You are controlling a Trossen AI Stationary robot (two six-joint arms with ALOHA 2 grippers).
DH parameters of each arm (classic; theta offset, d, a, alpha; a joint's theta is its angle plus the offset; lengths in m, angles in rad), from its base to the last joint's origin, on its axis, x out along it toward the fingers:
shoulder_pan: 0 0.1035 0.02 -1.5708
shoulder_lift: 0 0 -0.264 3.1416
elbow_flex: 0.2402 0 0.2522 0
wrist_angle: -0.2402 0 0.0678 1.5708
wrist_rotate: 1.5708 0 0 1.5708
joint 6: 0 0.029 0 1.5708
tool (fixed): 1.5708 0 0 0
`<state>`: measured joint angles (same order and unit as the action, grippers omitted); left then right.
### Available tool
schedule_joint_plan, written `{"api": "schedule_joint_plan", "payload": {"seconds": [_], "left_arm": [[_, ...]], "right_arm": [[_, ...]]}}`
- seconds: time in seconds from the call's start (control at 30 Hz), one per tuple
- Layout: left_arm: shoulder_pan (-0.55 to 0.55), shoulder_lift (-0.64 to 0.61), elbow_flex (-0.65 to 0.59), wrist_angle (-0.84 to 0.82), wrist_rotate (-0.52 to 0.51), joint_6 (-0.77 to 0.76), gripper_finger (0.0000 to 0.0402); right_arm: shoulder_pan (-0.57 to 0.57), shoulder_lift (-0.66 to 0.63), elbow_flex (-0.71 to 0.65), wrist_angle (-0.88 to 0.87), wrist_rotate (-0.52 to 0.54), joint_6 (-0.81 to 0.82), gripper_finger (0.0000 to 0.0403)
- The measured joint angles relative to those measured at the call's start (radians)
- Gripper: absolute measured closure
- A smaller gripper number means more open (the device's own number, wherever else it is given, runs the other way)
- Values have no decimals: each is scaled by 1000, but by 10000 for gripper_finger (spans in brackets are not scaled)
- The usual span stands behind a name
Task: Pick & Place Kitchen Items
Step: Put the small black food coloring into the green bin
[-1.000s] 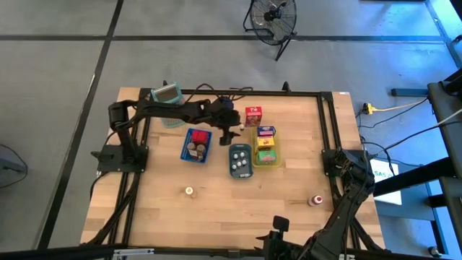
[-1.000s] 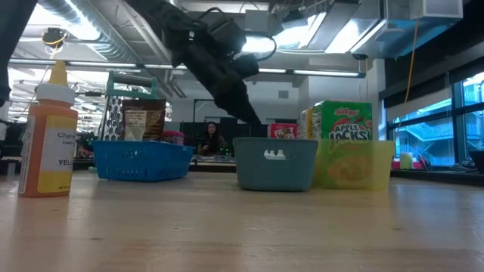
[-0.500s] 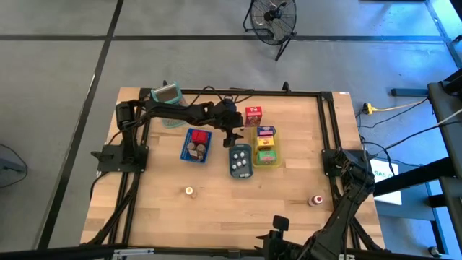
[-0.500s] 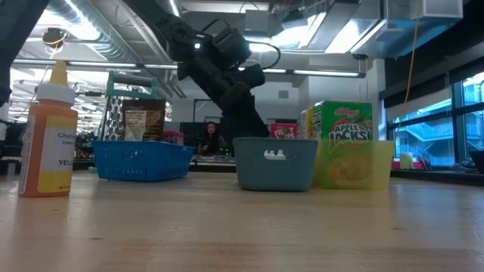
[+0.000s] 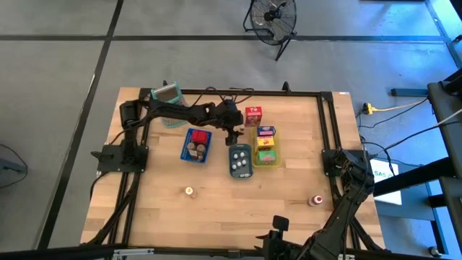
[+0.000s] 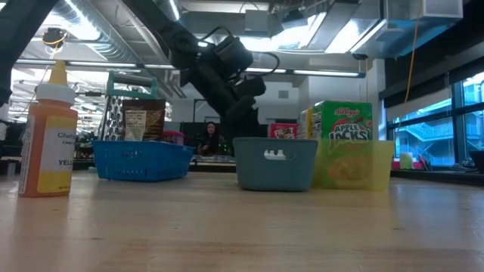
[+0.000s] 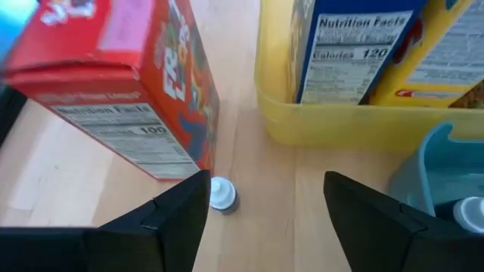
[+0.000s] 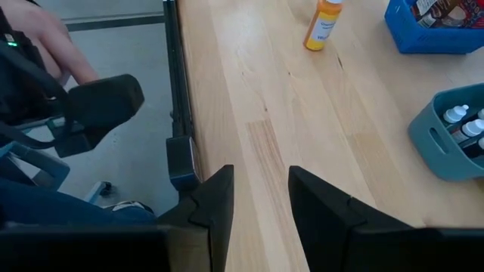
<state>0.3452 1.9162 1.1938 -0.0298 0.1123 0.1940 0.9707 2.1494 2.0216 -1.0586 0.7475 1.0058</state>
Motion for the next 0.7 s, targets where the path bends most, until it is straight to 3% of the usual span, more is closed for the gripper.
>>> {"api": "schedule_joint_plan", "payload": {"seconds": [0.7], "left_arm": [[17,19,0,19,-72,-12,149]], "right_arm": [[0,0,0,-5,0,0,272]]}}
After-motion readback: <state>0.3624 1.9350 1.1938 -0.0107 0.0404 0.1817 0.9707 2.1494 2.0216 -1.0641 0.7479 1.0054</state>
